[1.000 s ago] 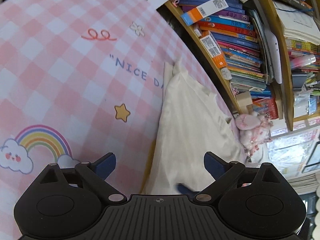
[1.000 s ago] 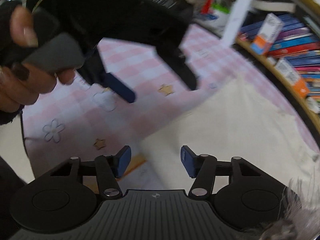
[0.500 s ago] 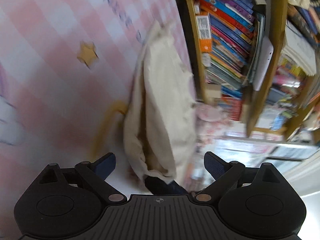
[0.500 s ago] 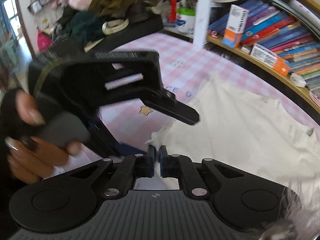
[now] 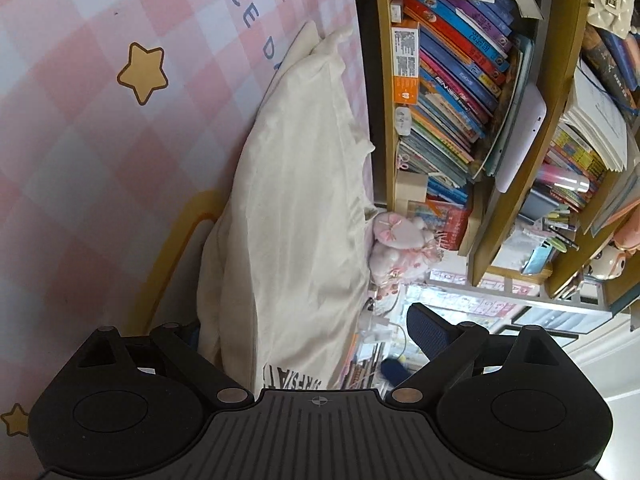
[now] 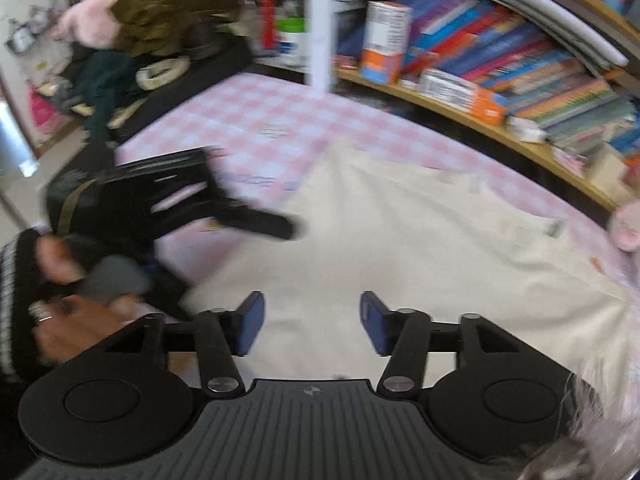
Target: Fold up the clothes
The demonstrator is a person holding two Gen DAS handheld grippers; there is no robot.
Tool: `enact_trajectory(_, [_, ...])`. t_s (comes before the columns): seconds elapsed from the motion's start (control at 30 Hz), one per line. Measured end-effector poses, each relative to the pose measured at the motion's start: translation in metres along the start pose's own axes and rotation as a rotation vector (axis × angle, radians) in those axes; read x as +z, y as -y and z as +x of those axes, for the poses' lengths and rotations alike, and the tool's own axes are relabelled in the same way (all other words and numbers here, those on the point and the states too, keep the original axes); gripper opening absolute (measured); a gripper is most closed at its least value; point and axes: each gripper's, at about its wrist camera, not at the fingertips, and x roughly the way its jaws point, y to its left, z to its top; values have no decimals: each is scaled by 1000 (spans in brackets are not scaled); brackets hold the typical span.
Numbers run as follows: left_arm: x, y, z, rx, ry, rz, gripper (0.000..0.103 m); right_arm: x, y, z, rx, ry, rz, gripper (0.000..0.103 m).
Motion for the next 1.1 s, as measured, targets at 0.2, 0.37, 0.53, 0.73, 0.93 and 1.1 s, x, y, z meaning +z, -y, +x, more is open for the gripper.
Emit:
enact_trajectory(0.2, [-3, -1, -2, 50, 26, 5, 88, 35, 46, 26, -114, -75, 119, 78])
enact_trajectory(0.37, [-5, -2, -4, 111, 53, 12, 71, 77, 54, 64, -144, -125, 157, 80])
enact_trajectory(0.53, [-9, -10, -5, 156, 93, 27, 30, 119, 50, 105, -150, -168, 151, 80])
enact_trajectory(0.73, [-19, 6, -7, 146, 126, 186, 9, 152, 15, 154, -141, -262, 71, 80])
enact_trajectory(0.93, [-30, 39, 2, 147, 110, 400, 9, 185, -21, 204, -132, -355, -10, 78])
enact_trajectory(1.1, [-26, 39, 4, 129, 103, 398, 9, 182, -41, 224, -186, -415, -116, 77])
